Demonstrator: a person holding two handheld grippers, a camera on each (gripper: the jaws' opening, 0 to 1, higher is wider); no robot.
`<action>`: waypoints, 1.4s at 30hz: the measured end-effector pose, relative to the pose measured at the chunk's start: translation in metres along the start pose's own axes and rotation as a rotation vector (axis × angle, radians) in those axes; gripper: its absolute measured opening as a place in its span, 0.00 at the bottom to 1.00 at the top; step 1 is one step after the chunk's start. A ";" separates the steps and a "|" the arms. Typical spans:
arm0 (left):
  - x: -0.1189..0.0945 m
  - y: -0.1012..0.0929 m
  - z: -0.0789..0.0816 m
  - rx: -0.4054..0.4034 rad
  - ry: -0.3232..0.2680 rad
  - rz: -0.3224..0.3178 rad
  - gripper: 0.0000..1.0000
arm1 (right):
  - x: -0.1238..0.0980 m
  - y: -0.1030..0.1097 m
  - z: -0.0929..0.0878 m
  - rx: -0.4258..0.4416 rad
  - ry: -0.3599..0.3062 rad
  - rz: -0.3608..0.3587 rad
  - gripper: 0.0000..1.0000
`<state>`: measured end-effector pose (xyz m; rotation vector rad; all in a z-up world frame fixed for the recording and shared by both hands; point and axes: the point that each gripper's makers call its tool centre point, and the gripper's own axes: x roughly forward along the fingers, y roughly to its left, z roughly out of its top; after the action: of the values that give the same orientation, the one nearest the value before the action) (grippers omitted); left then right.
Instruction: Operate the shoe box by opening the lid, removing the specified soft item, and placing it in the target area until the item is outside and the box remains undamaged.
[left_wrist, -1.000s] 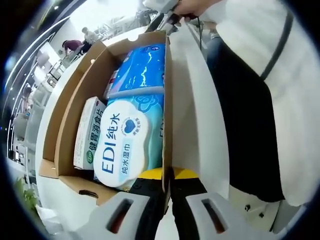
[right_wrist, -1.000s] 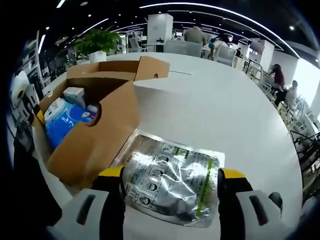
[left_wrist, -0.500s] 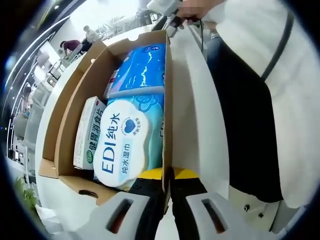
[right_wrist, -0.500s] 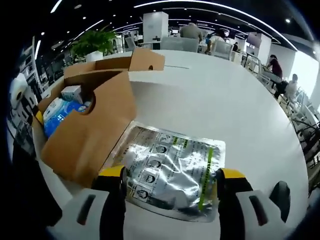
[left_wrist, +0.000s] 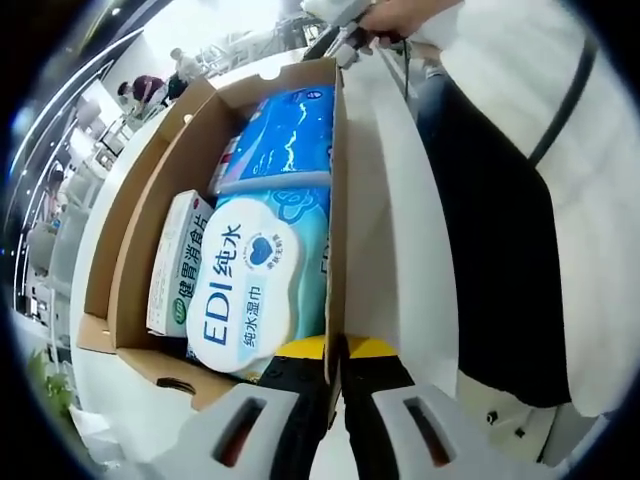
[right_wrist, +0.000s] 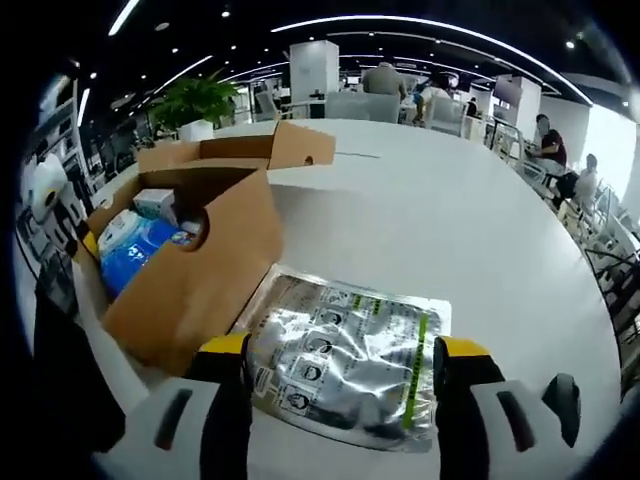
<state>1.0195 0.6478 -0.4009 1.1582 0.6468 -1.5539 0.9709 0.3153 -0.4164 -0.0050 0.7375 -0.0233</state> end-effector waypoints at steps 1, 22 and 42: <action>0.000 0.000 0.000 -0.002 0.001 -0.002 0.03 | 0.002 0.000 -0.004 -0.012 0.030 -0.012 0.73; -0.001 0.000 0.001 -0.015 0.012 0.003 0.04 | 0.015 0.003 -0.010 -0.006 0.044 0.024 0.69; 0.001 0.000 -0.002 -0.009 0.016 0.003 0.04 | 0.010 0.000 -0.014 0.025 0.050 -0.006 0.68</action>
<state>1.0204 0.6490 -0.4020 1.1655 0.6620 -1.5389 0.9693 0.3146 -0.4335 0.0171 0.7874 -0.0388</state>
